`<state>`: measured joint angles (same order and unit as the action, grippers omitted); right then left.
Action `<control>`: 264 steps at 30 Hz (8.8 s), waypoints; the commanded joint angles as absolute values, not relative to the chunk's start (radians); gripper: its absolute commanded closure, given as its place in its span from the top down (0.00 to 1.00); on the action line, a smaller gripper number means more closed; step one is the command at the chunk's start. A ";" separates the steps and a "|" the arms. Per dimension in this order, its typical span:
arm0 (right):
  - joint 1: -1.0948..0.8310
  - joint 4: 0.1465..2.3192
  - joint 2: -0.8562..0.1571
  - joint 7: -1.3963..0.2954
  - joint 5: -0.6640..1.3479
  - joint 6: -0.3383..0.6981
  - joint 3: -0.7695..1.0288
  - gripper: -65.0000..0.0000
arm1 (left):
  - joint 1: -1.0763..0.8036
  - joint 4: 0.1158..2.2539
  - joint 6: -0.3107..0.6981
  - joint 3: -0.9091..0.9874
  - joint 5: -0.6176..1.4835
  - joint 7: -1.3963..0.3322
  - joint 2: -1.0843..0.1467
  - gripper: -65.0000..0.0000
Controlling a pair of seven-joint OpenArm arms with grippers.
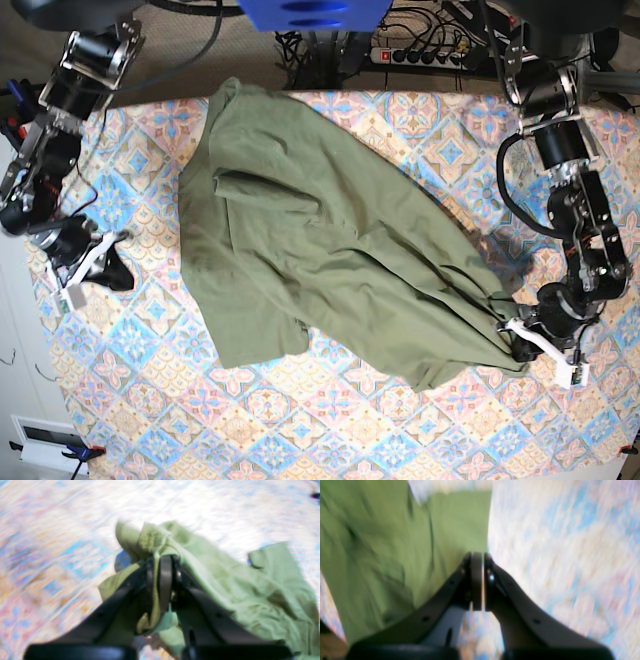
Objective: Layout the t-shirt on the table in an organized manner, then fold the t-shirt properly
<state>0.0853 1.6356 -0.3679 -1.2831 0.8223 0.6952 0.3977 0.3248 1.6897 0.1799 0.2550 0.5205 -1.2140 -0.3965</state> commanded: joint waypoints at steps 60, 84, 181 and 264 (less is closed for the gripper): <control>-0.257 1.844 -0.341 -1.257 0.843 0.698 0.367 0.20 | -0.352 1.696 0.216 0.383 0.682 -1.196 -0.641 0.75; -0.266 1.848 -0.285 -1.262 0.842 0.698 0.326 0.21 | -0.236 1.647 0.236 0.430 0.857 -1.205 -0.542 0.00; 0.390 1.161 -0.268 -1.081 0.783 0.698 0.101 0.44 | 0.288 1.449 0.240 0.291 0.970 -1.293 -0.507 0.16; 0.251 1.330 -0.197 -0.958 0.607 0.698 0.068 0.11 | 0.240 1.508 0.242 0.328 0.972 -1.288 -0.515 0.70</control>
<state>0.2291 1.3102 -0.1841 -0.9737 0.5896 0.6956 0.0620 0.2180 1.4940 0.2371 0.3206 0.9504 -1.3052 -0.4984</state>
